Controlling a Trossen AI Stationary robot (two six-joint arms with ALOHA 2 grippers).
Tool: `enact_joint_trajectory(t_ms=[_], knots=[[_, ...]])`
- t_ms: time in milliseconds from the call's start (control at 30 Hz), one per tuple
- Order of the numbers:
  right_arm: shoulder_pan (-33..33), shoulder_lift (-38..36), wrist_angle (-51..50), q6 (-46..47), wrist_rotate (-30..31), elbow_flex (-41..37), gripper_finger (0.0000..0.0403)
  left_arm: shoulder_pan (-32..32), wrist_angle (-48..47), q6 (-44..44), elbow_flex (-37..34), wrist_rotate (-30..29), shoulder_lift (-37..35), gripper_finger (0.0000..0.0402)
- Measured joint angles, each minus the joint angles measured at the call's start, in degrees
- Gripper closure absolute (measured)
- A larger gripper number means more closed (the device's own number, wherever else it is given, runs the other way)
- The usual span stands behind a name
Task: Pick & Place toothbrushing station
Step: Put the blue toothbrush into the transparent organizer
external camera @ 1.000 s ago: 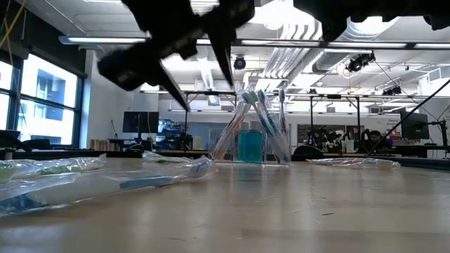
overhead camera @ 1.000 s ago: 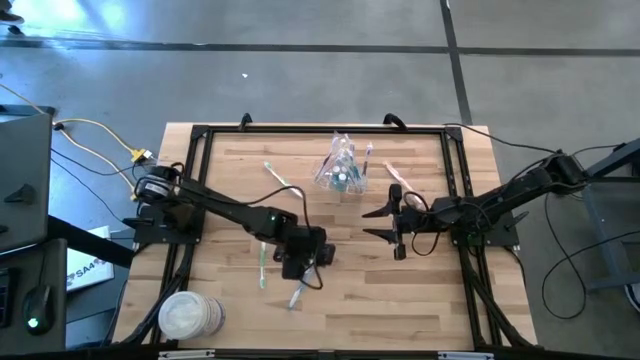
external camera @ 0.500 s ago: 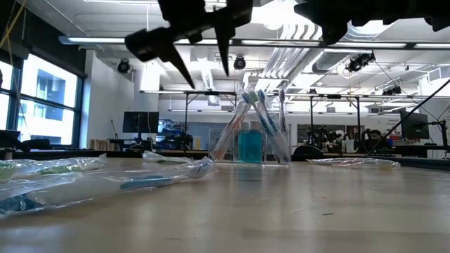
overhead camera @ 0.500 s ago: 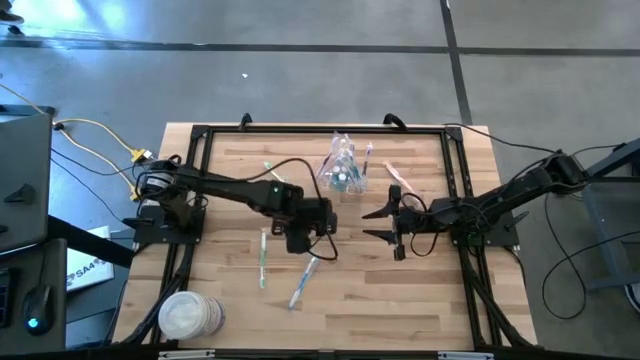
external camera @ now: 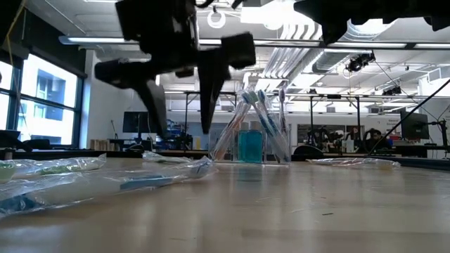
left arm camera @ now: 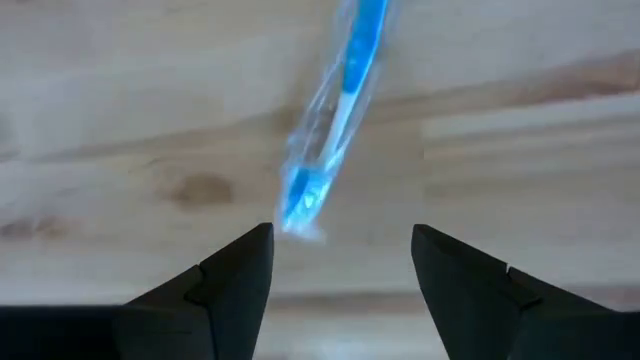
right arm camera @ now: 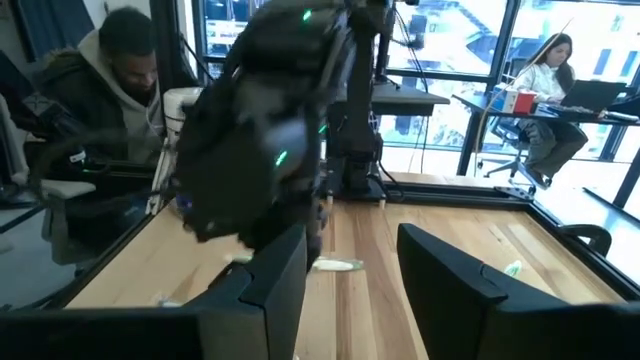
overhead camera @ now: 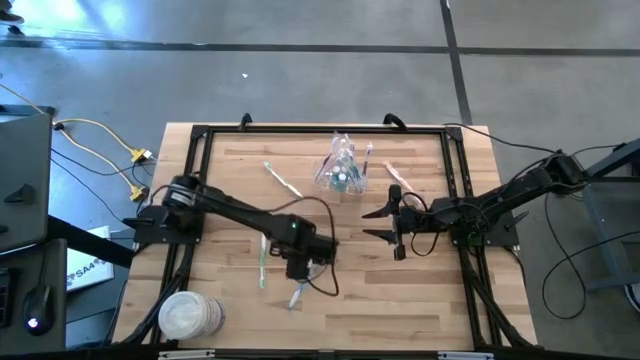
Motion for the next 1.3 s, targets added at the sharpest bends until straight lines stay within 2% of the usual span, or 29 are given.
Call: enact_joint_trajectory(t_ms=[167,433,767,1033,1200,1300], knots=[[0.0,0.0,0.0,0.0,0.0,0.0,0.0251,-1.2,1.3,-0.3,0.0,-0.7,2.2,0.0167],[0.0,0.0,-0.5,0.0,0.0,0.0,0.0251,-4.5,4.5,9.1,0.1,-6.9,3.9,0.0167],[-0.1,0.0,0.4,1.3,0.0,0.0,0.0251,-3.4,4.7,6.9,0.0,-2.9,5.1,0.0167],[-0.1,0.0,0.8,2.6,-0.2,0.0,0.0251,-2.3,4.7,9.7,0.0,-1.7,5.4,0.0168],[-0.1,0.0,0.6,4.0,-0.3,0.0,0.0251,-0.9,5.7,11.1,0.0,2.4,5.9,0.0185],[-0.1,0.0,0.5,4.1,-0.3,0.0,0.0251,-0.6,6.1,11.8,0.0,2.6,6.5,0.0198]])
